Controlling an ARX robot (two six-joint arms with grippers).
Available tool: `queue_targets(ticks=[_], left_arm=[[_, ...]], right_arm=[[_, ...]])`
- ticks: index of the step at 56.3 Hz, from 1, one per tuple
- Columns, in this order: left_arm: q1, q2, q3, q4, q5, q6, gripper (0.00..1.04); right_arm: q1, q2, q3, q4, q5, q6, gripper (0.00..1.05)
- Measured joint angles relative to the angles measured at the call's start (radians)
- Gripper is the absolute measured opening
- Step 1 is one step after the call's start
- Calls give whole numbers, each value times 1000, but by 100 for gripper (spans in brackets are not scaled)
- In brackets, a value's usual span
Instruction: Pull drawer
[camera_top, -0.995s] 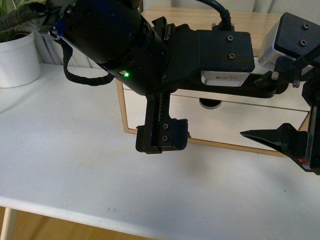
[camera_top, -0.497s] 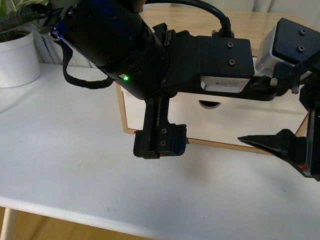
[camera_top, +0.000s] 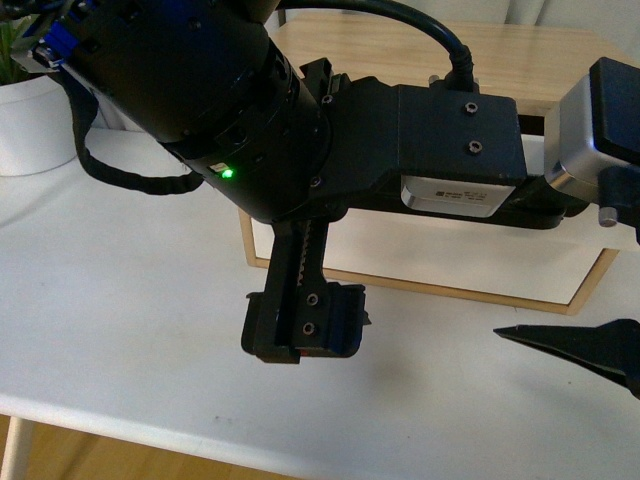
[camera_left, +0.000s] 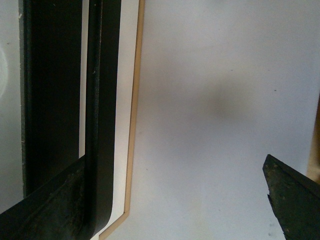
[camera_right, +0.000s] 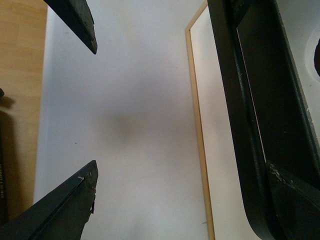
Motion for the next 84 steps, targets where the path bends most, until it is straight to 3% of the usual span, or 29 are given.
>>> queue_targets(ticks=[22,41,56,71,84], left_arm=[[-41,-95,-102,-10,-27,-29,99],[-50,-192,-162,106,-5,-80,99],[-50,-338,-222,171,-32,-125,99],[-63,-525,-342,369,-94,-273,99],[-68,-727,-499,589,-215,-468,99]], right_arm=[[11,-114,-82,-74,-22,-23,96],[-3,-221,-97,-68,-82,98,96],[-58,-375,-108,-39,-95,197,96],[-154,-598,-204,74,-102,365,96],[-282,-855,-320,72,-135,496,96]])
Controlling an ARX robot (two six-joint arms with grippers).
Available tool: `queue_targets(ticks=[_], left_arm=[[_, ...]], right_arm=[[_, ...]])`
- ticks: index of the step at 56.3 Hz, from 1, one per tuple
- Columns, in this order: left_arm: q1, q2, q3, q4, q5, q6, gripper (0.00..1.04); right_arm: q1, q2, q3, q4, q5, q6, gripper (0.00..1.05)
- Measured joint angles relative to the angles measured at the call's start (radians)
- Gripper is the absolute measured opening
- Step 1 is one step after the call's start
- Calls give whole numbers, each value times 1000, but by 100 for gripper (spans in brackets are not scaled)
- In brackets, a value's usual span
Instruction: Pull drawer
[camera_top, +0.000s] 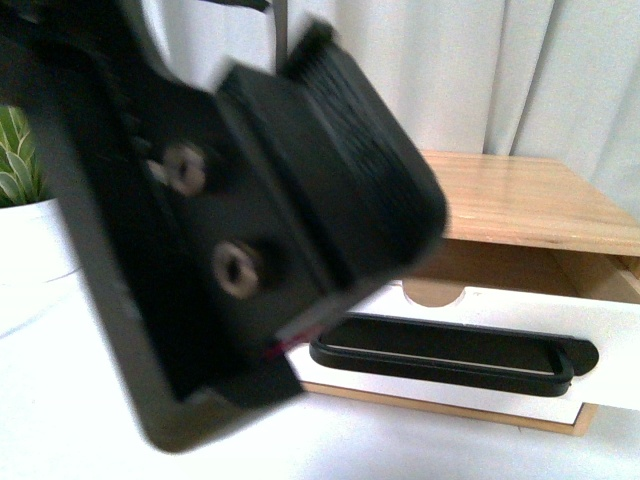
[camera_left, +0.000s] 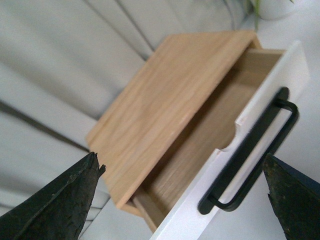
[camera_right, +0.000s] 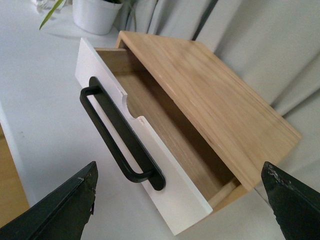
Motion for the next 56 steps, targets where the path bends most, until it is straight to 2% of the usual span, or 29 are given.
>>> queue_targets(ticks=[2,8,11,14,19,22,33,35,37,38,39,42,52,56], left_arm=[[1,-35,-29,29,-24,-25,99],[21,-222,-191,124,-153,-165,99],[59,-360,-307,140,-241,-272,99],[98,-447,-379,128,-309,-338,99],[212,-599,-468,61,-417,-477,99],[264,-668,-492,34,-484,-543,99],[280,-694,-490,19,-459,-609,97],[305,-708,-483,-48,-380,-642,90],[338,-729,-489,-103,-307,-672,81],[356,-738,-497,-113,-281,-686,76],[373,-748,-506,-116,-264,-694,71],[401,-767,-522,-119,-237,-708,62],[478,-830,-573,-127,-160,-719,26],[574,-857,-591,-137,-43,-721,10]], right_arm=[[-28,-39,-16,-8,-21,22,96],[-193,-202,-84,-9,-138,130,96],[-314,-303,-118,-66,-212,206,96],[-381,-352,-149,-98,-192,254,96],[-398,-385,-200,-53,-84,322,96],[-398,-388,-206,-50,-79,341,96],[-398,-395,-206,-48,-77,360,96],[-387,-405,-212,-34,-33,380,94],[-317,-451,-243,3,180,470,84],[-282,-473,-257,3,251,504,78],[-259,-489,-265,3,314,528,75],[-201,-516,-278,3,418,575,64],[-74,-567,-325,-3,555,620,29],[-39,-582,-336,-5,590,625,14]])
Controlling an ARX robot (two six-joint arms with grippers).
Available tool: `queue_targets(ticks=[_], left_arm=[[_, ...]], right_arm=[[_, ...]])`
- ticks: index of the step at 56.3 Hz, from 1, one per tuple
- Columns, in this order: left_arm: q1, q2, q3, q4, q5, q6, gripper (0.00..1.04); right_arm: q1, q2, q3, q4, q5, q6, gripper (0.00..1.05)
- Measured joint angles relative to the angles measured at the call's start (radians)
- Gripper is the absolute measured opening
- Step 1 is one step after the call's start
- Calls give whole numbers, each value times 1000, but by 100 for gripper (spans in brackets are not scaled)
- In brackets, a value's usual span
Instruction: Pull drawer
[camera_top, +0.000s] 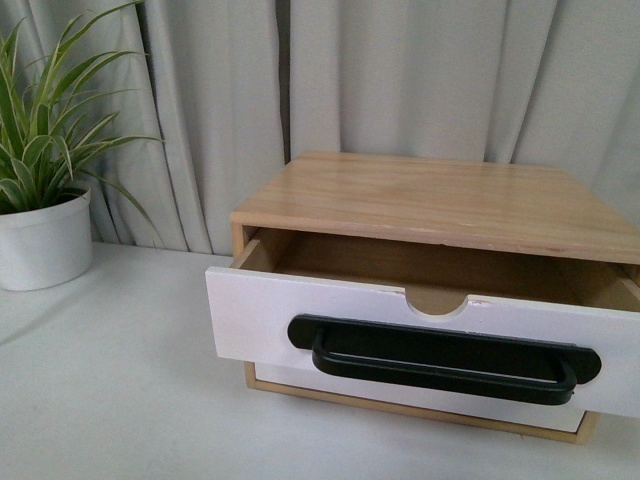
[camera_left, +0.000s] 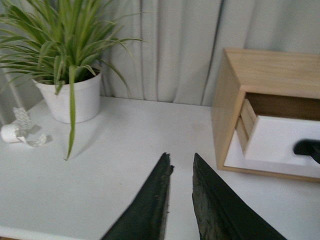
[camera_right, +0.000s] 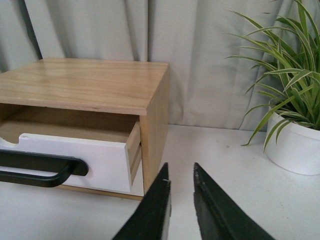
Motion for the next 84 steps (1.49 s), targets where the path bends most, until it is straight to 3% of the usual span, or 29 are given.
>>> queue_targets(ticks=[2,3,5,8,55,57,68,79,81,84], left_arm=[[29,-19,-4,-14,7,-5,4],[40,-51,-4,-60,4,-7,4],[45,-106,-16,-112,10,-9,4],[45,-140,-21,-121,19,-9,4],[47,-210,-87,-119,17,-12,4],[47,-210,-87,-119,17,-13,10],[47,-210,-87,-119,17,-13,48],[47,-210,-87,-119,17,-13,97],[47,-211,-87,-119,17,-12,99],[47,-210,-87,-119,17,-13,98]], right_arm=[[26,-8,-4,-3,31,1,7],[64,-14,-6,-7,92,2,2],[138,-23,-14,-8,157,5,1],[165,-29,-21,-8,155,5,1],[172,-85,-82,-4,164,6,1],[172,-85,-82,-4,164,6,1],[172,-85,-82,-4,164,6,37],[172,-85,-82,-4,164,6,88],[172,-85,-82,-4,164,6,97],[172,-85,-82,-4,164,8,96]])
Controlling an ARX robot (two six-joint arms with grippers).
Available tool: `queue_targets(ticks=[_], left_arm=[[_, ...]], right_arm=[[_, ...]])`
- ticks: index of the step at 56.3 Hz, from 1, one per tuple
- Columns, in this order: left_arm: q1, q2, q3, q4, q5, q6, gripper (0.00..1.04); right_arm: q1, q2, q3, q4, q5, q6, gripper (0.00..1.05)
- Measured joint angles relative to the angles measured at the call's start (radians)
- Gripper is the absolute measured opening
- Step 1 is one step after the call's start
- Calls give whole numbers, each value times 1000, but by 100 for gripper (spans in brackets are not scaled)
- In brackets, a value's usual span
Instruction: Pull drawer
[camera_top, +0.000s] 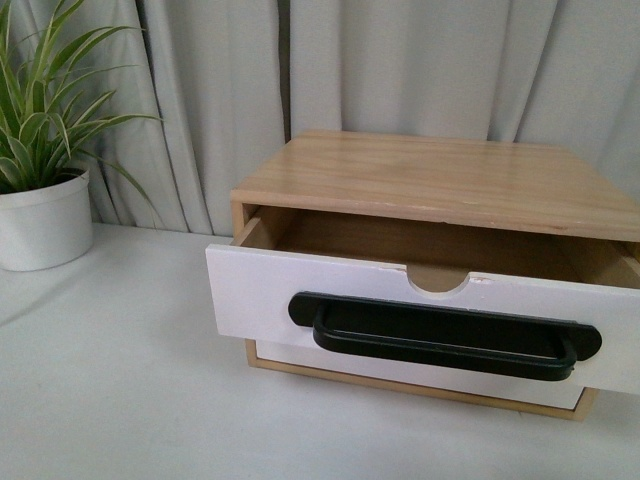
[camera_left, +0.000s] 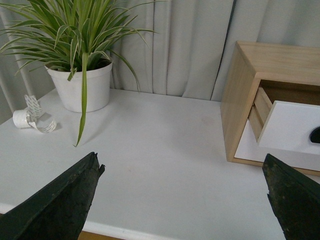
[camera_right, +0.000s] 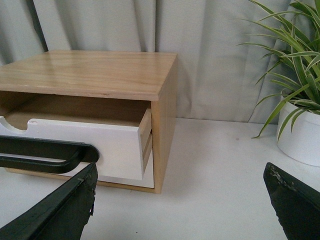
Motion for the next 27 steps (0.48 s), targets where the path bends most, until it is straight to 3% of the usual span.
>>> queue_targets(ticks=[27], left_arm=[[0,0,0,0,0,0,99]], right_arm=[[0,0,0,0,0,0,96]])
